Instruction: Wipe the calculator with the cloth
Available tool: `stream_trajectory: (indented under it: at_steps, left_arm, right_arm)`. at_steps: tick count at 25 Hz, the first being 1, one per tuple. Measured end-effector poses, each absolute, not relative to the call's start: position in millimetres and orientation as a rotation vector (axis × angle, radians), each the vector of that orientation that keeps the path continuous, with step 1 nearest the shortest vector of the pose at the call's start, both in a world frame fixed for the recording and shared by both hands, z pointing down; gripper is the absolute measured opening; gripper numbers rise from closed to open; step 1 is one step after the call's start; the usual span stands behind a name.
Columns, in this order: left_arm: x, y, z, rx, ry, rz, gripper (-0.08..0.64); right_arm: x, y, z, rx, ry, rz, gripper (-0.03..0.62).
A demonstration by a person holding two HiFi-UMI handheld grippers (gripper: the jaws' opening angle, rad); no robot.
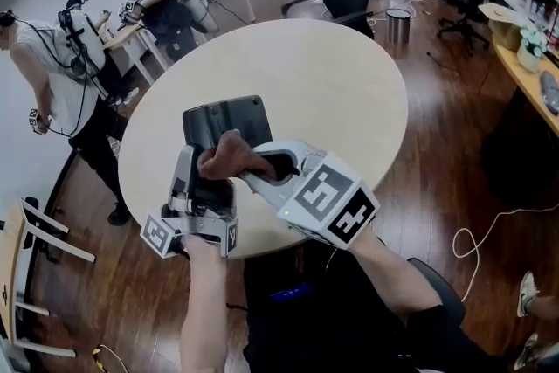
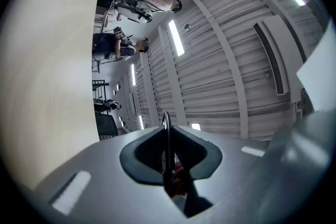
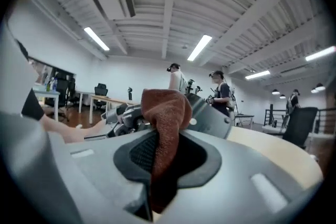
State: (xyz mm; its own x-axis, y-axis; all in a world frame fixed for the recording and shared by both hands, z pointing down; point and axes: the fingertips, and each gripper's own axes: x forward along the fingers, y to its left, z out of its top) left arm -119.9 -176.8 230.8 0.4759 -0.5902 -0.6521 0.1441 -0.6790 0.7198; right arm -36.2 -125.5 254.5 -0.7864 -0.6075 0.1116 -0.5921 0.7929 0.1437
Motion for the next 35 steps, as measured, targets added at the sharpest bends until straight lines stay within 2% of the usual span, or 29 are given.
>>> stream_trajectory:
  at_steps: [3, 9, 11, 17, 20, 24, 28, 31, 33, 35]
  left_arm:
    - [-116, -174, 230, 1.997, -0.348, -1.247, 0.052]
    - [-123, -175, 230, 2.024, -0.373, -1.244, 0.051]
    - [-124, -174, 232, 2.043, -0.386, -1.231, 0.051]
    - [-109, -164, 232, 2.093, -0.328, -1.187, 0.051]
    - [-111, -162, 237, 2.112, -0.308, -1.07, 0.052]
    - [-107, -186, 274, 2.058, -0.337, -0.717, 0.051]
    - [-100, -220, 297, 1.968, -0.362, -0.506, 0.052]
    - [-92, -243, 305, 1.916, -0.359, -0.463, 0.057]
    - [-89, -257, 302, 1.913, -0.359, -0.517, 0.092]
    - [-86, -264, 295, 1.992, -0.383, -0.569, 0.197]
  right_arm:
    - [-26, -138, 268, 1.01, -2.77, -0.152, 0.064]
    - [69, -198, 293, 1.382, -2.627, 0.119, 0.064]
    - [60, -189, 272, 1.366, -2.693, 0.079, 0.064]
    - [-26, -150, 226, 1.037, -2.823, -0.198, 0.064]
    - [8, -182, 249, 1.194, -2.734, -0.082, 0.064]
    - [62, -211, 288, 1.345, -2.61, 0.095, 0.064]
    - [24, -200, 305, 1.08, -2.671, 0.127, 0.064]
    - [-3, -208, 335, 0.952, -2.625, 0.186, 0.064]
    - [-9, -220, 354, 0.931, -2.595, 0.277, 0.064]
    - [-14, -230, 364, 0.919, -2.613, 0.392, 0.064]
